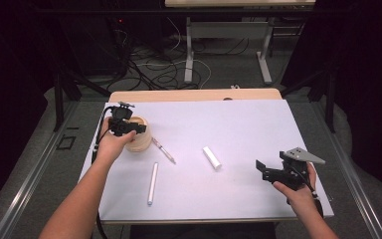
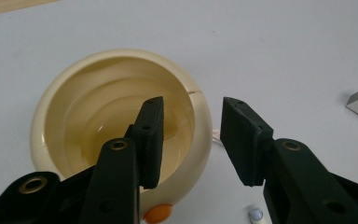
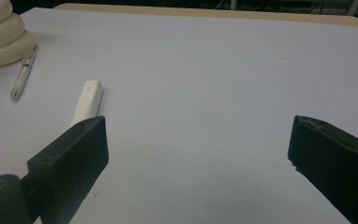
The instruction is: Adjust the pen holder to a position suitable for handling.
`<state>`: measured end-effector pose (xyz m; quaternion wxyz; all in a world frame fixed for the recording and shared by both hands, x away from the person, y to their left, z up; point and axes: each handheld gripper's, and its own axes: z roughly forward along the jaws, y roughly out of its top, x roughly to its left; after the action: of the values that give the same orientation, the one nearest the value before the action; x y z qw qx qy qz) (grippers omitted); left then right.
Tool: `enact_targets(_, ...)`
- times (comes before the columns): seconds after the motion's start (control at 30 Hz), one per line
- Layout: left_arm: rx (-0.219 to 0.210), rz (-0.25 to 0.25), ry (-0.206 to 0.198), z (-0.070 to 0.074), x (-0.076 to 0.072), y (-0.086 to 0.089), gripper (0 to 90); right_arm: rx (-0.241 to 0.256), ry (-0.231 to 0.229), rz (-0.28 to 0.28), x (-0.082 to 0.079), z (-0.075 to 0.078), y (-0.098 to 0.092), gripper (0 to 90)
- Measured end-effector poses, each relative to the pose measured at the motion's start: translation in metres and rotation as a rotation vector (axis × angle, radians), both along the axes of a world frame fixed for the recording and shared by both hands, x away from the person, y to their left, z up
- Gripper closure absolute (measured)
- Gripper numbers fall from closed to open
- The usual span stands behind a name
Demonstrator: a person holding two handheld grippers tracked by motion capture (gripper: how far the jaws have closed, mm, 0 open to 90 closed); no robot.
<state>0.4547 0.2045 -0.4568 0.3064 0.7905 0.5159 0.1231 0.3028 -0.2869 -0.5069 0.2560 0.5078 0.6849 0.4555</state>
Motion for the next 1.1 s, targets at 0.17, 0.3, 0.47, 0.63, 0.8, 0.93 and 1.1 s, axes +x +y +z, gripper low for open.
enact_targets(0.17, 0.028, -0.02, 0.004, -0.003, 0.002, -0.003, 62.7, -0.015, 0.008, 0.007, 0.0, -0.001, 0.001, 3.0)
enact_targets(0.3, 0.043, -0.026, 0.011, -0.006, 0.003, -0.005, 65.5, -0.011, 0.003, 0.014, 0.0, -0.002, 0.003, 2.8)
enact_targets(0.47, 0.058, -0.041, 0.025, -0.008, 0.005, -0.005, 65.9, -0.013, 0.005, 0.023, 0.001, -0.003, 0.003, 2.8)
enact_targets(0.63, 0.061, -0.052, 0.027, -0.013, 0.005, -0.005, 65.5, -0.016, 0.009, 0.022, 0.001, -0.003, 0.003, 2.9)
enact_targets(0.8, 0.051, -0.046, 0.031, -0.017, 0.005, -0.005, 65.3, -0.015, 0.011, 0.023, 0.001, -0.003, 0.003, 2.9)
enact_targets(0.93, 0.064, -0.066, 0.021, -0.019, 0.006, -0.005, 65.6, -0.014, 0.016, 0.023, 0.001, -0.004, 0.003, 2.9)
enact_targets(1.1, 0.079, -0.086, 0.014, -0.019, 0.006, -0.005, 67.5, -0.016, 0.017, 0.022, 0.001, -0.004, 0.003, 2.9)
